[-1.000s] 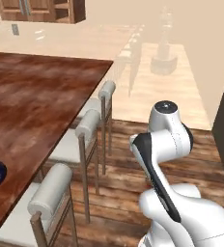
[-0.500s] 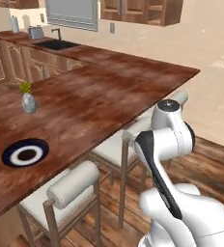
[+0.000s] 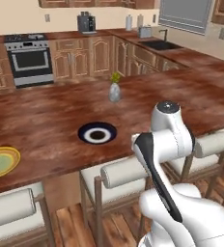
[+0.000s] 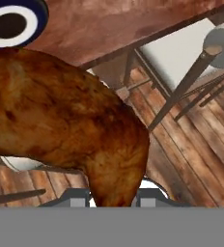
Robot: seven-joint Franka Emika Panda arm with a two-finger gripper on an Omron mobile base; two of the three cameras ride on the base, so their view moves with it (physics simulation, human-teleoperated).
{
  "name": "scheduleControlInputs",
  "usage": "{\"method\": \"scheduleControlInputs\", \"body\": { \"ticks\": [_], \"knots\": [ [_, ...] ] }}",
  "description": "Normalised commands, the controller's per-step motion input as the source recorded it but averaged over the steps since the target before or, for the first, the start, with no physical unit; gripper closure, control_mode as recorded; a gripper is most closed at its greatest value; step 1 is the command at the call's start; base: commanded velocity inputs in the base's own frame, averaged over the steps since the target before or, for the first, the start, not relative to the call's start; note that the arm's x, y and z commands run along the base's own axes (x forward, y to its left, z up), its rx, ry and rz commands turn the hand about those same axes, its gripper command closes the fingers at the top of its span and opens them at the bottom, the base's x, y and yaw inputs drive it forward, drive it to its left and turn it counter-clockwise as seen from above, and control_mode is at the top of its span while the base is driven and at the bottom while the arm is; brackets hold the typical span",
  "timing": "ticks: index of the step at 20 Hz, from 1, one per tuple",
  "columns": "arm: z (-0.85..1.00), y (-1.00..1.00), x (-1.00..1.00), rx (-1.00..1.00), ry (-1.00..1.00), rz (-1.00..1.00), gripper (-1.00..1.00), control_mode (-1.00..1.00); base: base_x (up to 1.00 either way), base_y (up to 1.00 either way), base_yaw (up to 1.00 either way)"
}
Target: Take the chicken drumsticks from the pan and place one on each plate on the dining counter.
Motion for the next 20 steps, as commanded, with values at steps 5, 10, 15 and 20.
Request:
{"method": "scheduleControlInputs", "body": {
  "ticks": [5, 10, 15, 20],
  "knots": [
    [0.00, 0.00, 0.00, 0.00, 0.00, 0.00, 1.00, 1.00, 0.81, -0.19, 0.50],
    [0.00, 0.00, 0.00, 0.00, 0.00, 0.00, 1.00, 1.00, 0.65, -0.27, 0.43],
    [0.00, 0.00, 0.00, 0.00, 0.00, 0.00, 1.00, 1.00, 0.33, -0.23, 0.30],
    [0.00, 0.00, 0.00, 0.00, 0.00, 0.00, 1.00, 1.00, 0.01, 0.00, 0.00]
  ]
}}
